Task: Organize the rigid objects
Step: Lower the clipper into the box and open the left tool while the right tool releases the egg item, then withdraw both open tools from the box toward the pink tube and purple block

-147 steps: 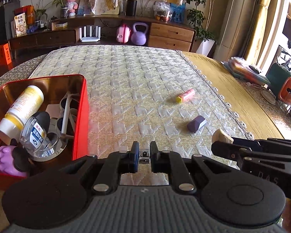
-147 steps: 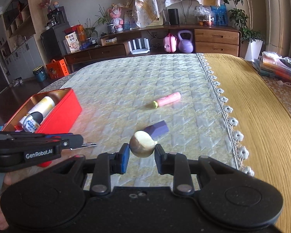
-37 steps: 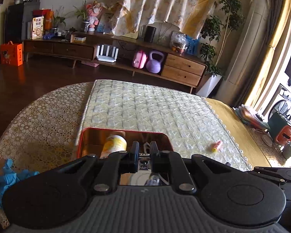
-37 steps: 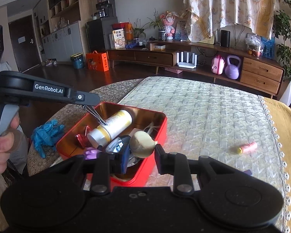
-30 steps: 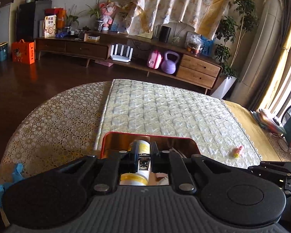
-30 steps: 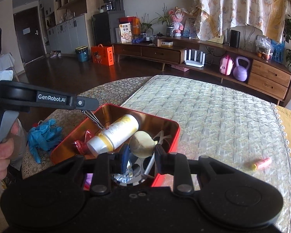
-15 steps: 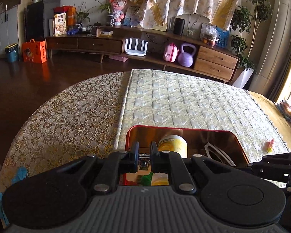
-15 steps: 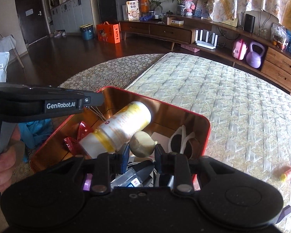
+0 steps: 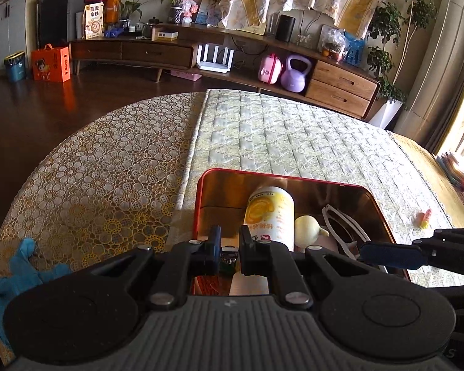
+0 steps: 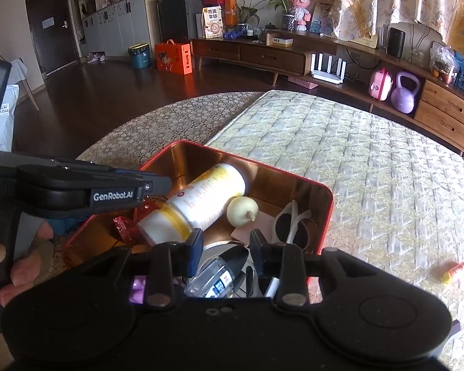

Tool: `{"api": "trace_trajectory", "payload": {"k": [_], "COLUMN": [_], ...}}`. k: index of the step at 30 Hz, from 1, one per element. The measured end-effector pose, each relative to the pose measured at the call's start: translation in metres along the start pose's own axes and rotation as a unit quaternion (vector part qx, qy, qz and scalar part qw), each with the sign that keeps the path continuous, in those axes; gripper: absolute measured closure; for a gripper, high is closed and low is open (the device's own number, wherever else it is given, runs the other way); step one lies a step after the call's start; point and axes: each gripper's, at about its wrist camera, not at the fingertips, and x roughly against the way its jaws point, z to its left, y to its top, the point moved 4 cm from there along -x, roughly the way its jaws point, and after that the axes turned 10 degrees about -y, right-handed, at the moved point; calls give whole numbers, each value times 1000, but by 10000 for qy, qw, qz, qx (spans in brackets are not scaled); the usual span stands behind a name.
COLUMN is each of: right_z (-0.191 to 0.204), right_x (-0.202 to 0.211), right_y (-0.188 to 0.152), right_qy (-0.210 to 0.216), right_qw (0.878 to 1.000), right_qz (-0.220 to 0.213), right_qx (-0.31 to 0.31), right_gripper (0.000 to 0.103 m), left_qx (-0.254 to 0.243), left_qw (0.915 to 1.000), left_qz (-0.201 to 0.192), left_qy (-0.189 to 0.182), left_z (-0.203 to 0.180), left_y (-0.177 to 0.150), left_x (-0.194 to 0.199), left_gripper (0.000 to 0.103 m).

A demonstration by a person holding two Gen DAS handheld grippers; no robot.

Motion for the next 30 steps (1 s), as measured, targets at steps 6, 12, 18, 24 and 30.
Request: {"api": "trace_trajectory", "payload": {"k": [6,12,18,24,30], "right_z": [2,4,-4,-13,-26], "right_x": [27,54,78,104,131], "right_y": [-9,-21,-35,-52,-72], "right_qy": [85,157,127,96,-156], "right_qw": [9998,9991,9967,9942,9910], "right_qz": [-137,-264,-388,-452,-638], "right_qx": [-145,-302,-704,-967,-1164], "right_gripper": [59,52,42,34,23], "left_qx": [42,-59,-161,-308,-491], "left_qw": [9999,10000,9996,9983,9964], "left_qz": [97,44,-42,-52,-31], "left_qy": [-52,-60,-233,-484,-687], "left_z": [-6,-18,-41,-71,-102], "left_y": [-11,-18,-25,-36,-48], "left_x": [7,23,45,63,75], "left_gripper": [92,91,91,81,79]}}
